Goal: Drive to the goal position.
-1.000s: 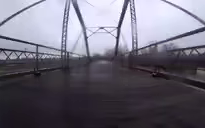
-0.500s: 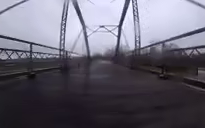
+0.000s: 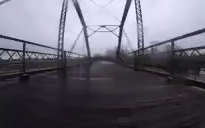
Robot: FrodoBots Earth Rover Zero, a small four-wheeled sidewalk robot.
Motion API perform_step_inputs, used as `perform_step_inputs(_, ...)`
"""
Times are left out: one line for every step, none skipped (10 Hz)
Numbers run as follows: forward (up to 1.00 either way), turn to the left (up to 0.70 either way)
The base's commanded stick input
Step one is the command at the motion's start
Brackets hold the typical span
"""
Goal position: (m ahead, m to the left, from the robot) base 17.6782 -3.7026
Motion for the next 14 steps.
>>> perform_step_inputs(1.0, 0.0)
perform_step_inputs(1.0, 0.0)
perform_step_inputs(1.0, -0.03)
perform_step_inputs(1.0, -0.14)
perform_step_inputs(1.0, -0.4)
perform_step_inputs(1.0, -0.4)
perform_step_inputs(1.0, -0.4)
perform_step_inputs(1.0, -0.4)
perform_step_inputs(1.0, -0.4)
perform_step_inputs(1.0, -0.31)
perform_step_inputs(1.0, -0.05)
perform_step_inputs(1.0, 0.0)
perform_step_inputs(1.0, 0.0)
perform_step_inputs(1.0, 0.0)
